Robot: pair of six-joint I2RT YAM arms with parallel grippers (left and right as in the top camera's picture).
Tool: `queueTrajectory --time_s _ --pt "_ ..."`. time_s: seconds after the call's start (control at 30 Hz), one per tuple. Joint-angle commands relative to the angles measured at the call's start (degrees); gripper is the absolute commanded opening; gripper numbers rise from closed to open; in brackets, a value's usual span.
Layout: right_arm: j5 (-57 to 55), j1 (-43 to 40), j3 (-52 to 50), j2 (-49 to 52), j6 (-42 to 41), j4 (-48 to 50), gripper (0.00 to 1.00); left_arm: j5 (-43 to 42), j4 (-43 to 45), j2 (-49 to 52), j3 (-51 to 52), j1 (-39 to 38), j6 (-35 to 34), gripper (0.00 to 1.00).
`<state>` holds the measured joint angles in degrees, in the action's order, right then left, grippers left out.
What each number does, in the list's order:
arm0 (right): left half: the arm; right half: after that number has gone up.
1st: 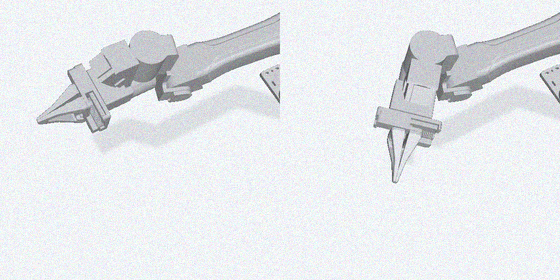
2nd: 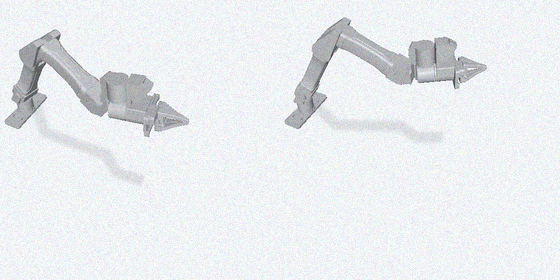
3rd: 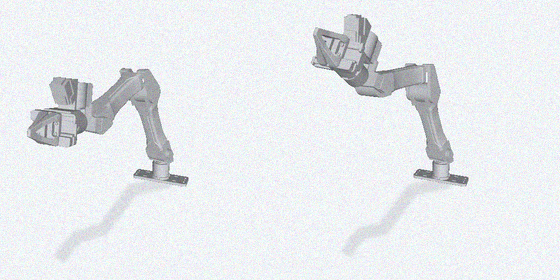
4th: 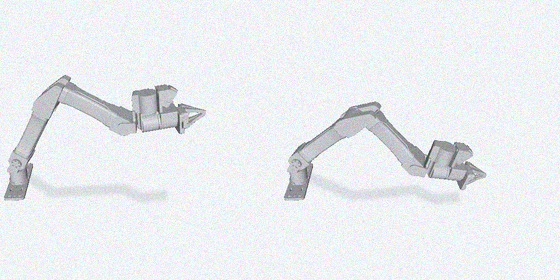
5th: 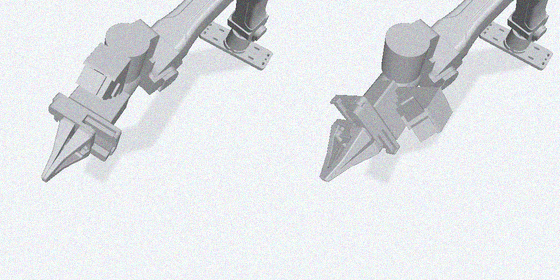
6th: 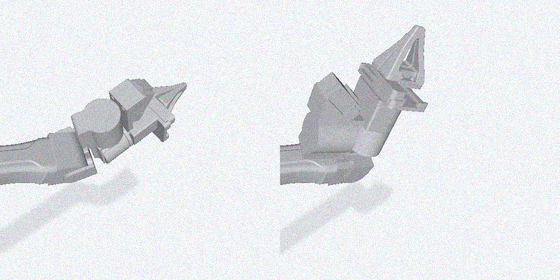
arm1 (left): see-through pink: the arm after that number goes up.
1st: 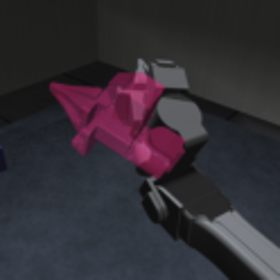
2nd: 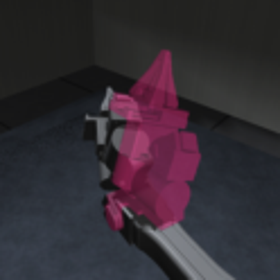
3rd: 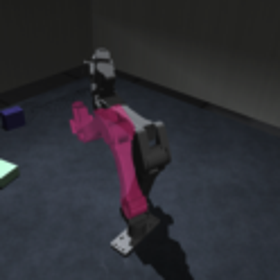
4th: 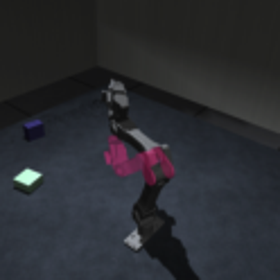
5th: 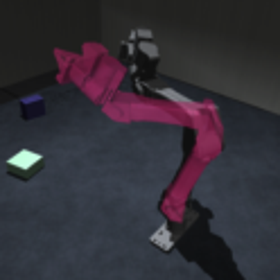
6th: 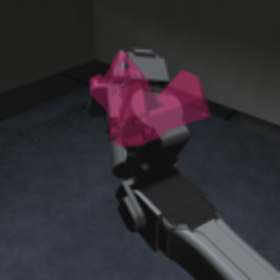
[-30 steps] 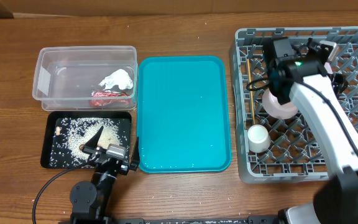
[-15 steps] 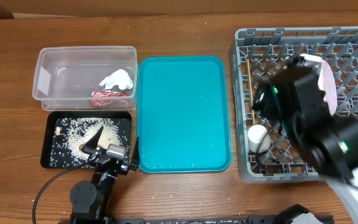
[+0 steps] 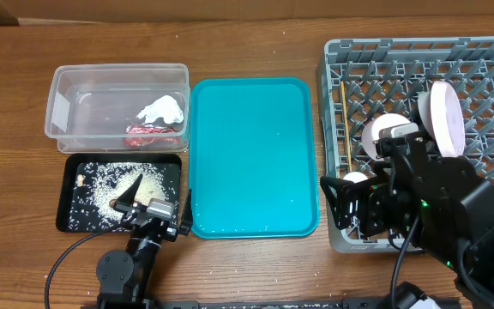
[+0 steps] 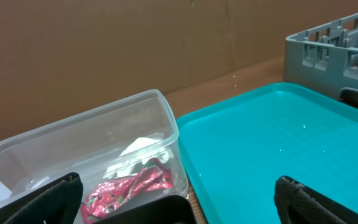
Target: Sort waste into correct bins and load items into the dishwasher
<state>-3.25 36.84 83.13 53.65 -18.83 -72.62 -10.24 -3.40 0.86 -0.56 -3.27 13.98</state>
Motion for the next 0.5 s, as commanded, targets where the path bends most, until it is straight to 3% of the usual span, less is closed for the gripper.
queueTrajectory --time_s 0.0,0.2,0.37,0.47 --pt "-5.9 0.2 0.2 -1.7 1.3 -1.1 1.0 0.2 0.1 -0.6 0.3 0.4 0.9 1.0" --pt "-15.3 -2.3 -0.7 -6.8 3.1 1.4 1.0 0.2 0.1 -0.6 0.3 0.4 0.9 1.0" --pt "-7.1 -12.2 -6.0 -13.7 13.4 11.0 1.0 0.2 0.1 -0.6 0.3 0.4 0.9 1.0" --pt "-3.1 -18.8 -11.2 -18.5 14.4 15.5 1.0 0.2 0.1 -0.6 0.3 0.4 0.9 1.0"
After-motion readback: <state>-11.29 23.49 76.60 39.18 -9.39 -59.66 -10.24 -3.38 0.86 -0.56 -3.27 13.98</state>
